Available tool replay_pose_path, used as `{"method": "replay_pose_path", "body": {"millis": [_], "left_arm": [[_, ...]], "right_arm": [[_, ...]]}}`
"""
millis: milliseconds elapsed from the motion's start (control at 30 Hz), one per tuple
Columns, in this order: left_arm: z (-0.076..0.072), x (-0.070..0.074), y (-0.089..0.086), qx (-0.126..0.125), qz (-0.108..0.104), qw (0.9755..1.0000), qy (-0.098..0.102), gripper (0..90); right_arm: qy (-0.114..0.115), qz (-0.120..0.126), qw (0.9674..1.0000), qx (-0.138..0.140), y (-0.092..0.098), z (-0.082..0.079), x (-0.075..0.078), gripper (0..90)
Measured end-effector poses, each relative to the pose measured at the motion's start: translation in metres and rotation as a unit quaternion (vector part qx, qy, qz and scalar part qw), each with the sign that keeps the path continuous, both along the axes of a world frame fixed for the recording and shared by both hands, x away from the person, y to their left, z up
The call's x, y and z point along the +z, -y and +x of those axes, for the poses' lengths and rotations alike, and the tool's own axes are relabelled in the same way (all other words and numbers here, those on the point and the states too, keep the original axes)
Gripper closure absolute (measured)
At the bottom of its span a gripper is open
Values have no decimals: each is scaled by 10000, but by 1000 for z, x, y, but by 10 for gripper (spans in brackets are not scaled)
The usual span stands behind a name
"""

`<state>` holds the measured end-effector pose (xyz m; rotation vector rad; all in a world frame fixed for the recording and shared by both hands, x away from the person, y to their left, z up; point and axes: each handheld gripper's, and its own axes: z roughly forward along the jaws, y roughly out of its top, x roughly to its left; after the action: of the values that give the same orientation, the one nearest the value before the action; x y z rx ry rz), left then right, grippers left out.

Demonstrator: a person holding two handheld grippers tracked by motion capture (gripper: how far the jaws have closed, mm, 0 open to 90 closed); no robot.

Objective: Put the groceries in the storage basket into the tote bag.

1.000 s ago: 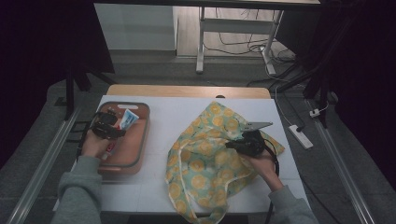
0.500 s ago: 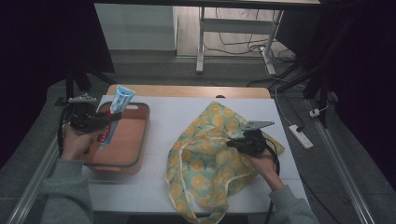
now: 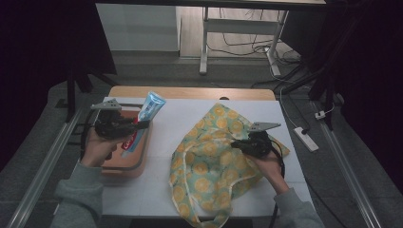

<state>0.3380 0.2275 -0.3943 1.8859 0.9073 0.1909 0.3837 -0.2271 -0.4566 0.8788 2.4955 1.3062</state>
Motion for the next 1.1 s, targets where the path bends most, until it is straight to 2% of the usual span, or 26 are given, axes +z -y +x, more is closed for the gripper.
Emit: {"method": "replay_pose_path", "body": {"millis": [100,300,433,600,700,867,1000,1100], "left_arm": [[-2,-2,10,-197,-104,9997,-75,732],[-8,0,34,-540,110,9985,-33,732],[-16,3,56,-826,338,9960,38,733],[-29,9,89,-1234,555,9906,187,733],[-33,10,106,-1385,617,9882,222,733],[-33,2,126,-1558,757,9848,134,734],[-33,-9,139,-1724,964,9803,0,734],[-33,-15,146,-1762,1208,9769,-63,733]], "right_arm": [[28,18,10000,-21,0,0,1,890],[85,55,9999,-15,0,-2,5,889],[101,93,9999,-14,0,-1,6,889],[118,212,9997,-63,1,-1,9,889],[148,269,9995,-68,2,-2,11,889],[164,326,9993,-75,2,-3,13,889],[187,354,9992,-89,3,-3,14,890],[207,419,9989,-97,4,-4,16,890]]}}
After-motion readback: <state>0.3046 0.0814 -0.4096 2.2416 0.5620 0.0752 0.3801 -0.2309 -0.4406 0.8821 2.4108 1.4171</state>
